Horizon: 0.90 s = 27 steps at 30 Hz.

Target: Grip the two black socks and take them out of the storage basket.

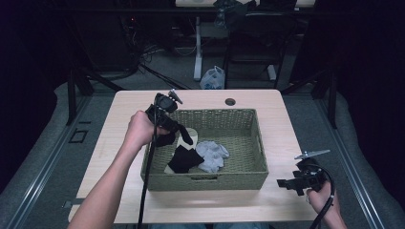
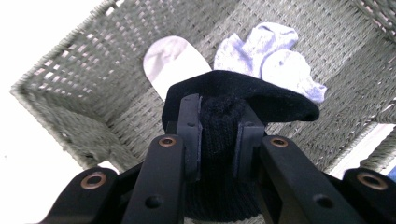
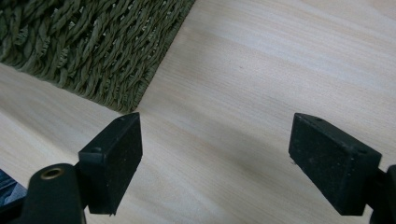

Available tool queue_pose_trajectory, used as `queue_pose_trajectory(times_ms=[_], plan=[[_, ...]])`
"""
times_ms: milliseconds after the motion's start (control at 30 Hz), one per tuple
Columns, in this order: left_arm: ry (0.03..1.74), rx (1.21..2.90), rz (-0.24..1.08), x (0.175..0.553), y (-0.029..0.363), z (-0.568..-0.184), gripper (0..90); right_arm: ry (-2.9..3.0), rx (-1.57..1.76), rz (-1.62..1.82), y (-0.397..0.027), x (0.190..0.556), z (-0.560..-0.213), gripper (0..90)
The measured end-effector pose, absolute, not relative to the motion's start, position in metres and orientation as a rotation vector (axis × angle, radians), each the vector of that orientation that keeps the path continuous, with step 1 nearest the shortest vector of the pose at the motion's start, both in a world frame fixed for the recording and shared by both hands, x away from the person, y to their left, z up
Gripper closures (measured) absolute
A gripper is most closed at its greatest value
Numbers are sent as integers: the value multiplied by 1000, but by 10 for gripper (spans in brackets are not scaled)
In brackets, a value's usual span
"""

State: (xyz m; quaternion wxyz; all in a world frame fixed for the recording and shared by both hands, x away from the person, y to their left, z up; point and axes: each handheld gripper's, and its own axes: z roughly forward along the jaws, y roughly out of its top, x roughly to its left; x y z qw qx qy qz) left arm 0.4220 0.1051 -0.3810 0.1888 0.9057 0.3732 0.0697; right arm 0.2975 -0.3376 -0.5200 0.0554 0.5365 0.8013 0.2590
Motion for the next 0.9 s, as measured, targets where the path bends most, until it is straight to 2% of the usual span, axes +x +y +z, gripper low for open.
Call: queue_pose_trajectory(times_ms=[533, 900], plan=[[1096, 2496, 257, 426, 129, -350, 775, 2433, 1628, 789, -338, 297, -520, 173], [1171, 2441, 300, 420, 163, -338, 775, 2433, 1632, 783, -337, 298, -520, 173]])
